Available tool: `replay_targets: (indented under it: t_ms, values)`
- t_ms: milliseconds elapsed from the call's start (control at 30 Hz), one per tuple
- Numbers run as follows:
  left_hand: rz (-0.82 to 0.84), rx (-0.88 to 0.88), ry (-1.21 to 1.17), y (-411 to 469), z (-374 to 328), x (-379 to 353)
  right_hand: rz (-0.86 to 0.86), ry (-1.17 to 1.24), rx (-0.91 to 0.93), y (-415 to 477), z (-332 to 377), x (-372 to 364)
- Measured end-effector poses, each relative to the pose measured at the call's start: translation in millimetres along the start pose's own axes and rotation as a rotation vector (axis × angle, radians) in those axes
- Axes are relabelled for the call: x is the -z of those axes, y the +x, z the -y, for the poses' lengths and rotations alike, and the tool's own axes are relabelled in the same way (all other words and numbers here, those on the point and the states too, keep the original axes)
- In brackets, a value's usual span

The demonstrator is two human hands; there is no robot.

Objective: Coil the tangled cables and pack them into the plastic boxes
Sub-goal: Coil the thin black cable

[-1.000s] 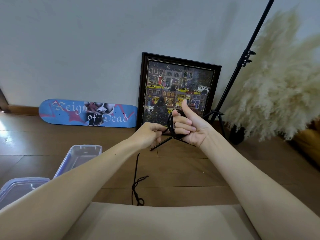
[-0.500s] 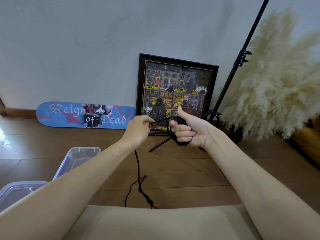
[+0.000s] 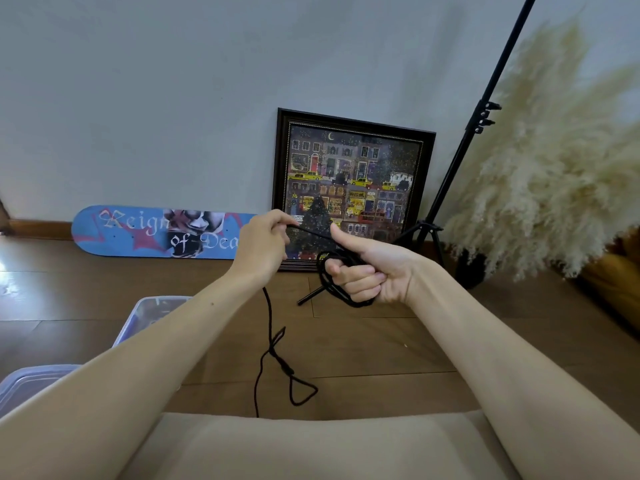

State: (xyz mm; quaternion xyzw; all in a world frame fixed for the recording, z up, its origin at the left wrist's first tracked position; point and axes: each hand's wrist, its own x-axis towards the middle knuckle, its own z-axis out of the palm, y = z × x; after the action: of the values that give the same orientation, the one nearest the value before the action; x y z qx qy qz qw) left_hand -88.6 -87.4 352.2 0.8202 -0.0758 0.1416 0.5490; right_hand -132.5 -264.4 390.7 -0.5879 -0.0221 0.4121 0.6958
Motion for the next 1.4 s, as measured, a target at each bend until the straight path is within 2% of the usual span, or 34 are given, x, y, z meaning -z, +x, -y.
replay_targets:
  t_ms: [200,333,533,700,900,1100,1267,1400]
  values:
    - [0.063,0.023,0.011,-1,9,1,-0.088,0.111,0.073,2,2,0]
    - [0.085,0.049,0.002,2,11,1,-0.078,0.218,0.082,2,1,7]
    - [0.473,0.112,0.013,-12,8,-12,-0.070,0.489,0.292,4,3,0]
    - [0.511,0.058,0.005,-24,-3,-25,-0.204,0.633,0.460,7,4,1]
    - [0.629,0.069,-0.004,-34,-11,-32,-0.296,0.414,0.554,10,7,-1]
    - [0.658,0.025,0.050,-38,-18,-28,-0.509,0.087,0.618,17,5,1]
    - [0.682,0.015,0.055,-38,-26,-22,-0.722,-0.291,0.581,21,2,2]
    - [0.677,-0.007,0.081,-39,-27,-22,-0.767,-0.430,0.525,21,1,4]
